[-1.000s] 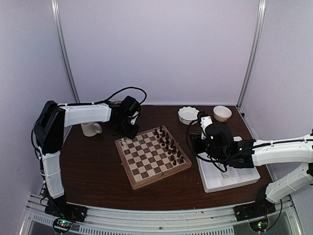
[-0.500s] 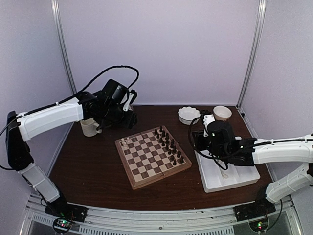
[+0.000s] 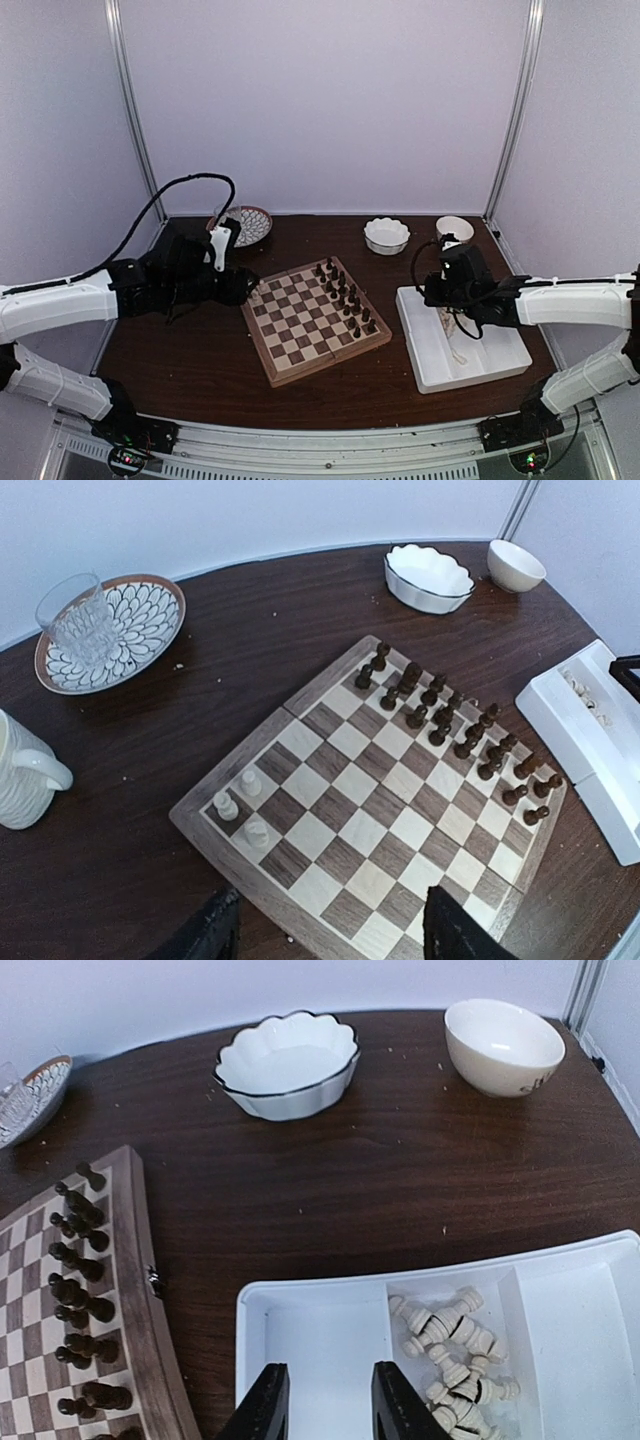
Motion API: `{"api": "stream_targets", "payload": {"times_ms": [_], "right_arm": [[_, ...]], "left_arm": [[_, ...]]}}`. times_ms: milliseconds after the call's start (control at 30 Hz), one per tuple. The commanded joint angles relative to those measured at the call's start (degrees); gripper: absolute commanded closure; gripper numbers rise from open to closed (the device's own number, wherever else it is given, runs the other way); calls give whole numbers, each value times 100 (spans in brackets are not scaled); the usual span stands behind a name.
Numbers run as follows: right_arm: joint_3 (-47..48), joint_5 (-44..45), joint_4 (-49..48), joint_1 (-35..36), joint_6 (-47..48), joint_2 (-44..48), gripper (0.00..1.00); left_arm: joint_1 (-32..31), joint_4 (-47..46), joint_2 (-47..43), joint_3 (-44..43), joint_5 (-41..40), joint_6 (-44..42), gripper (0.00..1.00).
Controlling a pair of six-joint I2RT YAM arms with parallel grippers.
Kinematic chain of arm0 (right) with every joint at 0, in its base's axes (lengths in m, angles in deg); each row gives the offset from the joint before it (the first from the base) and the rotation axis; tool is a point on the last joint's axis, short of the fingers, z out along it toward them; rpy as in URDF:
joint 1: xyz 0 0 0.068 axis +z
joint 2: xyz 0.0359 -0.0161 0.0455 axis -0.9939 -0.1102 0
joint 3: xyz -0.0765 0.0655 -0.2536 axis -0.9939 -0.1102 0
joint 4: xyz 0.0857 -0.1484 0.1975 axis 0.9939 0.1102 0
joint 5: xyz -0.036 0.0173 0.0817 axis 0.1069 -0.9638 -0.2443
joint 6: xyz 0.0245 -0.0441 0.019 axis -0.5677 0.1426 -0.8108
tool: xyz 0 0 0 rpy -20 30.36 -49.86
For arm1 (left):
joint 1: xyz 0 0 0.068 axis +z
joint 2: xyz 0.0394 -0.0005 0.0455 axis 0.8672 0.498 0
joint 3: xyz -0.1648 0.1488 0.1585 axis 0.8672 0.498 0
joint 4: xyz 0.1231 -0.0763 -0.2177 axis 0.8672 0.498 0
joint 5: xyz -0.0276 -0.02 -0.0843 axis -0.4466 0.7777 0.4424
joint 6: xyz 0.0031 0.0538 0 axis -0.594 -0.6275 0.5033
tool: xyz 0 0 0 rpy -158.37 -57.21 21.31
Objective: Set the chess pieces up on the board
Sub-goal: Pick up the pawn from the storage box.
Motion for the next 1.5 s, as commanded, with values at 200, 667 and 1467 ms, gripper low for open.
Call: {"api": "stream_targets", "payload": {"times_ms": [200,667,1467], "right_arm": [[110,-683,654,-676,-482,-494,73],[-240,-706,1029,-828,-811,-146,71],[-48,-399,1838,-837,-4319,-422,68]], "left_arm": [[-125,-2150,-546,1330,-337,-333,37],[-252,-2437,-866,1660,-505,-541,37],[-637,-2315,-693,1481,-925,-901,37]]}}
